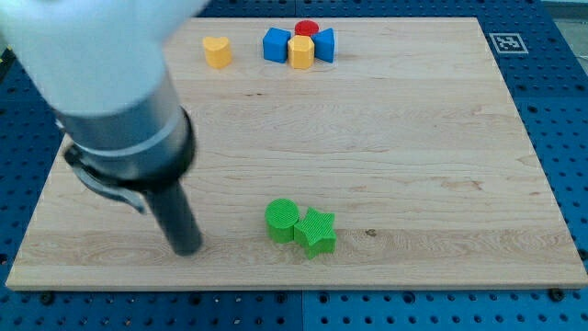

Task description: Separate the green blocks

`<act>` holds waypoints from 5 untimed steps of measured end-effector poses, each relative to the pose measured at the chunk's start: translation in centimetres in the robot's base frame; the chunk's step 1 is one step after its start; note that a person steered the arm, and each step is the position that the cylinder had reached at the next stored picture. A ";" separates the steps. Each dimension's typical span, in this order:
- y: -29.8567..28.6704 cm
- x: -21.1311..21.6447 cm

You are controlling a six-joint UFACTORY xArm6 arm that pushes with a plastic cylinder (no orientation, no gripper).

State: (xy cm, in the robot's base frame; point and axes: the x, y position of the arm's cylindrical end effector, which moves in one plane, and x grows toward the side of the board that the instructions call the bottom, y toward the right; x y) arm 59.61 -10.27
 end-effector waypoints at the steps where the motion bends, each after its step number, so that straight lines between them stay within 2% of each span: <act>1: 0.5 0.3; 2: 2.9 -0.2; 5: 15.9 -0.3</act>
State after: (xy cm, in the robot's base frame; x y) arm 59.34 5.62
